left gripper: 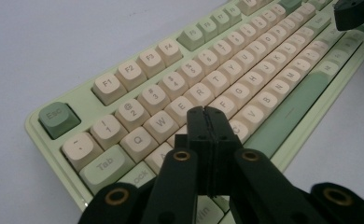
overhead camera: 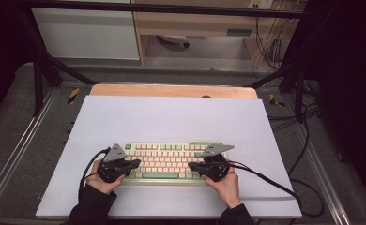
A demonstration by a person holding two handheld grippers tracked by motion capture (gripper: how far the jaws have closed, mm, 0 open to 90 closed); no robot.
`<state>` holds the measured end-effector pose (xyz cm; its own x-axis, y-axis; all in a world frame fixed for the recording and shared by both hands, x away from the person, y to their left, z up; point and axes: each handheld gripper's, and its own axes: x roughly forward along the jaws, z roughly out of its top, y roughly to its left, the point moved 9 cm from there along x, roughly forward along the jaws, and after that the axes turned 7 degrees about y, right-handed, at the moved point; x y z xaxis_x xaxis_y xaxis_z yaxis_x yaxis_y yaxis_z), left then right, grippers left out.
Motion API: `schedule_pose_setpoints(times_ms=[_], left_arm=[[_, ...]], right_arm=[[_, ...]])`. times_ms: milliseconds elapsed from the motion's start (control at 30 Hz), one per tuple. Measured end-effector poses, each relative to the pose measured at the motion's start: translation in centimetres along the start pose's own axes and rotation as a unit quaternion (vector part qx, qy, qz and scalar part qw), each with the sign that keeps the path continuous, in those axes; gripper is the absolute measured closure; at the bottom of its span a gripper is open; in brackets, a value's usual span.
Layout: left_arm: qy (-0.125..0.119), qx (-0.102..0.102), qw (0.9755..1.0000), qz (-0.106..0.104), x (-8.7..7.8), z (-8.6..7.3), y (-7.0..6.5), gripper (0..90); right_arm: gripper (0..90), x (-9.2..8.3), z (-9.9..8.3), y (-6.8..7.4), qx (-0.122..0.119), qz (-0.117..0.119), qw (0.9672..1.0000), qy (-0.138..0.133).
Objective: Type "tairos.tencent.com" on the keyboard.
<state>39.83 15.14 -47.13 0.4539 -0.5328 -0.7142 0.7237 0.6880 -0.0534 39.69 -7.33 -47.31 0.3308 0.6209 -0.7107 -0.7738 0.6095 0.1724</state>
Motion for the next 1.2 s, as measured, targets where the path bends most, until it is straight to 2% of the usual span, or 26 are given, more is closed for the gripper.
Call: schedule_pose_setpoints(times_ms=[733,1200], left_arm=[[0.004,0.015,0.9999,-0.003,2.0,2.6,-1.3,89.4],[0.015,0.007,0.9999,0.003,4.2,3.3,-1.2,89.4]], right_arm=[[90.0,-0.2,-0.3,-0.1,0.001,-0.002,1.0,-0.001],[90.0,-0.2,-0.3,-0.1,0.0,-0.001,1.0,-0.001]])
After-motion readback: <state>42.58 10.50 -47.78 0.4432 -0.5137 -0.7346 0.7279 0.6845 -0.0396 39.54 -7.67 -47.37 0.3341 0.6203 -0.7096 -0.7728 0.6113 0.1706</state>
